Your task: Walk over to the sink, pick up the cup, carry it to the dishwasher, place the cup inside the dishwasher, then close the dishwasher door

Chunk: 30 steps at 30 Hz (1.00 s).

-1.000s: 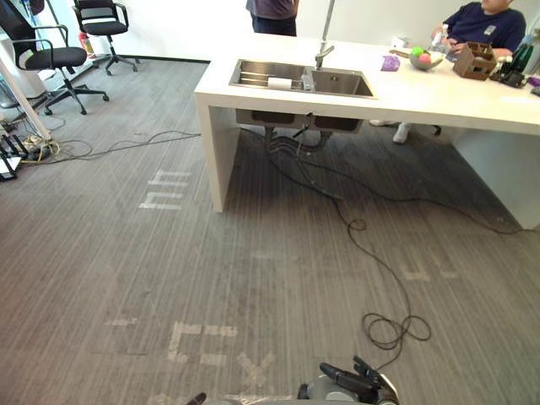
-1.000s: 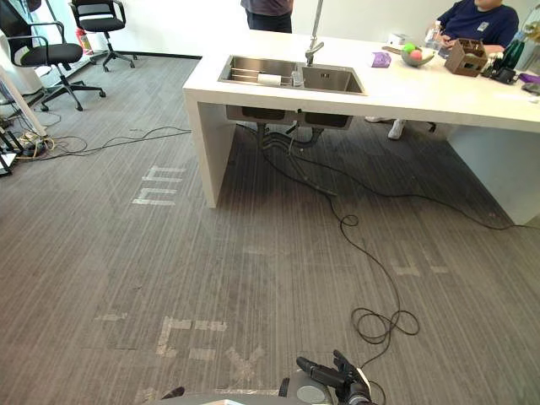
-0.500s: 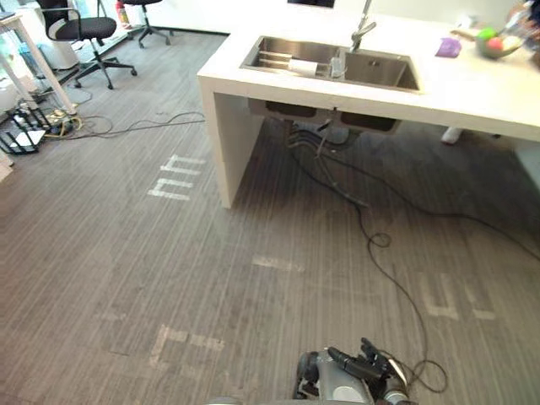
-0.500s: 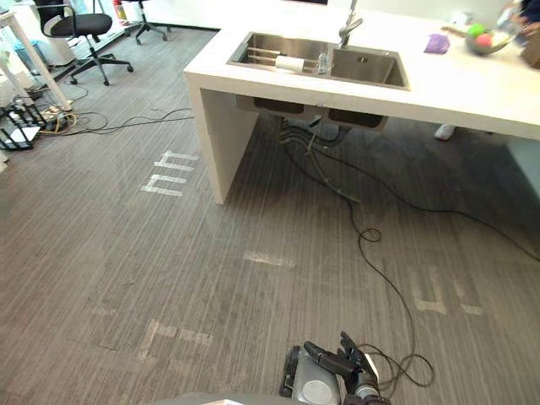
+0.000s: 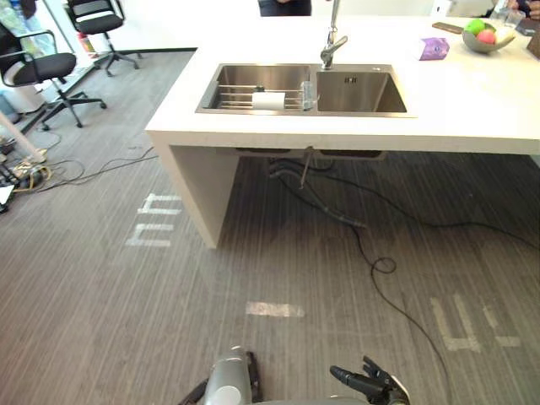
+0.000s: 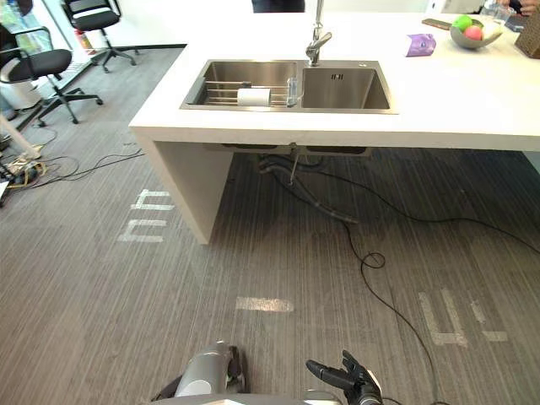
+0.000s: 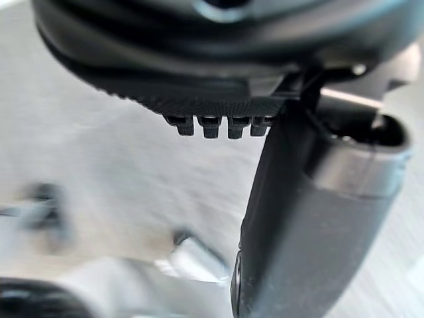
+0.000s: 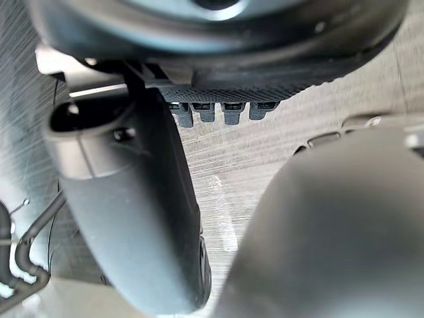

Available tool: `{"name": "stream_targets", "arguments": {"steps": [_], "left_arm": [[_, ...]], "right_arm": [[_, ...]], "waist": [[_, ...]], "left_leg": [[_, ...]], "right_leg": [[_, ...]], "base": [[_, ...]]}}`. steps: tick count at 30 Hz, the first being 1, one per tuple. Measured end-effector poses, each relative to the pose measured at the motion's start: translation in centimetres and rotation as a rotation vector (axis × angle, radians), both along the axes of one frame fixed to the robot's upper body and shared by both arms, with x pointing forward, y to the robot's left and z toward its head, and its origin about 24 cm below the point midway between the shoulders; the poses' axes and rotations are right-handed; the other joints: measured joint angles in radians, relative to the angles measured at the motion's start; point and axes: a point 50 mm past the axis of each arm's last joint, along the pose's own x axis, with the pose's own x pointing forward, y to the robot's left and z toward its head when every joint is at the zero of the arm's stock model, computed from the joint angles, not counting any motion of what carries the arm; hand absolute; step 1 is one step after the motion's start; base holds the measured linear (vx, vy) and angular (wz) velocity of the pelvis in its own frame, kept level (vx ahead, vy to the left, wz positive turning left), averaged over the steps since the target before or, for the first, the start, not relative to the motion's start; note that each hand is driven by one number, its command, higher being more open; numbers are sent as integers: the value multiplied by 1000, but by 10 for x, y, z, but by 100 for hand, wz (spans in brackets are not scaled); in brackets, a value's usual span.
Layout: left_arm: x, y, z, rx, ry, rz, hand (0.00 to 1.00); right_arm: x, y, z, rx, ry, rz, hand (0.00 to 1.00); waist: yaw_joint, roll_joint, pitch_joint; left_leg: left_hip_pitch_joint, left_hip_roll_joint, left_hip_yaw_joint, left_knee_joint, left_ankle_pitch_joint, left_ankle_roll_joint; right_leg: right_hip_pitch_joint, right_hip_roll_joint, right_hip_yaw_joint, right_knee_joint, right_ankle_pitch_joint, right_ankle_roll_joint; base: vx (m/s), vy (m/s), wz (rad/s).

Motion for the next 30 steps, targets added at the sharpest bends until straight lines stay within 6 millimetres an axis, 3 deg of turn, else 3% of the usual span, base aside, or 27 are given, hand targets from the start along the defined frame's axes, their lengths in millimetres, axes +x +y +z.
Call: {"name": "stream_targets", "arguments": {"steps": [1,3,4,5,7,8,9,10,11,12,13,15,16,18,19,21,22,23,25,28,30], "left_arm": [[9,4,4,40,-36,-4,100],[55,17,29,223,-206,-34,100],[55,17,30,224,-208,-34,100],[80,32,54,338,-314,-47,100],[104,58,86,482,-416,-44,100],[122,74,115,598,-495,-33,100],[129,81,131,663,-532,-21,100],[137,96,164,809,-600,10,100],[142,108,196,946,-656,37,100],[143,112,210,1009,-682,49,100],[145,115,234,1115,-738,66,100],[151,115,262,1226,-822,91,100],[156,113,274,1255,-866,104,100],[162,114,283,1261,-893,119,100],[164,117,285,1270,-884,108,100],[166,117,286,1270,-872,78,100],[170,113,286,1260,-871,41,100],[172,106,283,1230,-877,19,100],[178,92,289,1214,-930,-57,100],[182,69,303,1208,-1037,-163,100],[182,49,305,1185,-1104,-255,100]], "right_arm": [[3,2,0,1,-6,4,100],[11,11,0,14,-17,24,100],[11,11,-1,15,-16,24,100],[9,11,-2,16,3,20,100],[4,12,-3,14,19,8,100],[-2,12,-4,12,35,-1,100],[-6,12,-5,14,44,-7,100],[-8,11,-5,20,40,-33,100],[-5,10,-2,13,8,-35,100],[-3,8,-1,6,-12,-30,100],[-1,5,1,-5,-33,-22,100],[0,6,2,-5,-44,-23,100],[0,5,2,-1,-47,-31,100],[2,5,3,3,-53,-22,100],[4,6,3,12,-56,-14,100],[3,9,2,27,-58,-5,100],[0,11,1,35,-49,-7,100],[4,9,2,37,-50,-1,100],[9,6,3,41,-58,13,100],[10,6,3,62,-41,16,100],[7,3,3,81,-19,15,100]], "waist": [[-4,-13,5],[-7,-55,37],[-7,-55,37],[-1,-65,34],[-4,-95,16],[-3,-107,9],[-2,-109,8],[-2,-110,7],[-8,-109,7],[-11,-106,5],[-20,-82,-8],[-30,-66,-24],[-30,-53,-32],[-30,-36,-39],[-31,-35,-38],[-35,-40,-41],[-40,-56,-51],[-43,-35,-49],[-44,-27,-45],[-42,-26,-48],[-57,2,-50]], "left_leg": [[-11,-6,8,29,-13,15],[-26,-34,16,128,-75,45],[-26,-34,16,129,-78,45],[-26,-44,21,226,-168,50],[-1,-94,35,243,-219,65],[27,-127,37,240,-242,78],[51,-139,38,233,-251,91],[120,-159,40,195,-275,106],[199,-176,42,136,-280,102],[238,-178,40,104,-279,102],[305,-172,29,37,-268,101],[398,-154,7,-58,-244,82],[438,-128,2,-97,-239,70],[478,-79,3,-132,-247,42],[516,-42,6,-144,-262,13],[544,-13,1,-144,-292,-25],[566,-4,-12,-137,-321,-54],[579,32,-14,-122,-344,-75],[582,48,-11,-99,-344,-76],[577,70,-25,-17,-344,-76],[466,124,-43,234,-341,-77]], "right_leg": [[-1,-8,27,6,3,-12],[-13,-50,69,94,12,-19],[-14,-50,69,95,12,-19],[-19,-74,70,202,11,-13],[-72,-134,67,378,26,31],[-121,-173,74,517,84,77],[-148,-190,84,590,137,93],[-203,-226,100,738,290,124],[-275,-270,82,904,257,73],[-310,-280,67,961,226,31],[-368,-271,30,989,171,-7],[-429,-235,-32,900,93,-9],[-464,-195,-77,761,55,-7],[-499,-129,-146,457,61,-1],[-529,-71,-148,250,125,7],[-543,-30,-101,121,254,2],[-539,-20,-68,109,387,-6],[-538,5,-76,164,378,-44],[-559,3,-81,262,292,-59],[-558,-2,-86,355,183,-63],[-495,11,-136,310,145,-50]], "base": [[453,298,-4],[398,248,21],[368,182,15],[365,155,5],[408,160,15],[380,138,19],[383,132,6],[438,141,-15],[355,104,-20],[314,86,-14],[248,54,2],[338,-15,15],[420,-116,9],[397,-163,-4],[394,-180,-7],[408,-219,9],[522,-330,23],[433,-291,23],[360,-256,21],[255,-207,18],[235,-216,53]]}}
